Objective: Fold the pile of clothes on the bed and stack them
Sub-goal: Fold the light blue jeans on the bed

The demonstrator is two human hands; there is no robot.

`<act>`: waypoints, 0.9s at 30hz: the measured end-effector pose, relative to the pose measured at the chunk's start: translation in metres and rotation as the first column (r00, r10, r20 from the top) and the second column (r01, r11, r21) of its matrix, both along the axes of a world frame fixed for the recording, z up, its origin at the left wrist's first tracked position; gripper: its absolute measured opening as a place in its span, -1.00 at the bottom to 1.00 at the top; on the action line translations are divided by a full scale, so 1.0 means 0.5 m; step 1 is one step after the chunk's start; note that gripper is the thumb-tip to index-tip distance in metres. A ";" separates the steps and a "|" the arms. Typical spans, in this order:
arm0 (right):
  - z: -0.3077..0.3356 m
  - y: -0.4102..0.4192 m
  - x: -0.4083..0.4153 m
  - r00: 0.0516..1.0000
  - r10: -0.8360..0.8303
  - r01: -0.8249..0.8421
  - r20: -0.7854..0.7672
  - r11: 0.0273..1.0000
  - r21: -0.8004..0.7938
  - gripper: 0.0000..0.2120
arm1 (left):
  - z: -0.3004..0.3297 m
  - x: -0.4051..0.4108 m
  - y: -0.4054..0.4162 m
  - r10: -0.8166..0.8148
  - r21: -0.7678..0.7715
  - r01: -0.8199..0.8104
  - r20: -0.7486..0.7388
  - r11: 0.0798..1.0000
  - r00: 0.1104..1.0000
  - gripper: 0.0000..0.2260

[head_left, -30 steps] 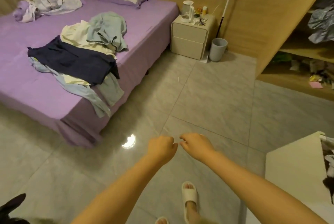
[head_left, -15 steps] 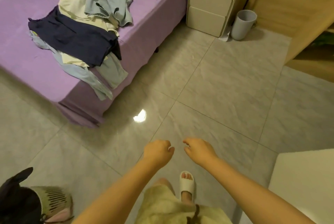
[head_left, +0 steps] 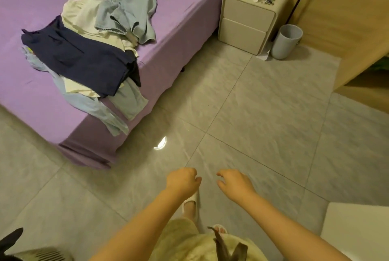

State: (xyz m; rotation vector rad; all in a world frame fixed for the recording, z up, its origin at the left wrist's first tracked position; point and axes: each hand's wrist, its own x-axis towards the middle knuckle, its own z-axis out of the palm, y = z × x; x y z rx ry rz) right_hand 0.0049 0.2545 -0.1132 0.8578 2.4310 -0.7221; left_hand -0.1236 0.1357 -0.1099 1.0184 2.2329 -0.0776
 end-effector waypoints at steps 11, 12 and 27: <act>0.035 0.110 -0.213 0.997 -0.053 0.058 -0.055 0.994 0.087 -0.68 | 0.010 -0.211 0.119 -0.058 0.031 0.058 -0.009 0.998 0.998 -0.66; 0.038 0.129 -0.225 0.996 -0.070 0.074 -0.053 0.993 0.087 -0.68 | 0.010 -0.227 0.131 -0.060 0.029 0.060 -0.005 0.998 0.998 -0.66; 0.051 0.537 -0.434 0.999 0.030 -0.029 -0.028 0.999 0.040 -0.67 | 0.033 -0.427 0.475 0.063 0.017 -0.063 -0.024 0.998 0.998 -0.67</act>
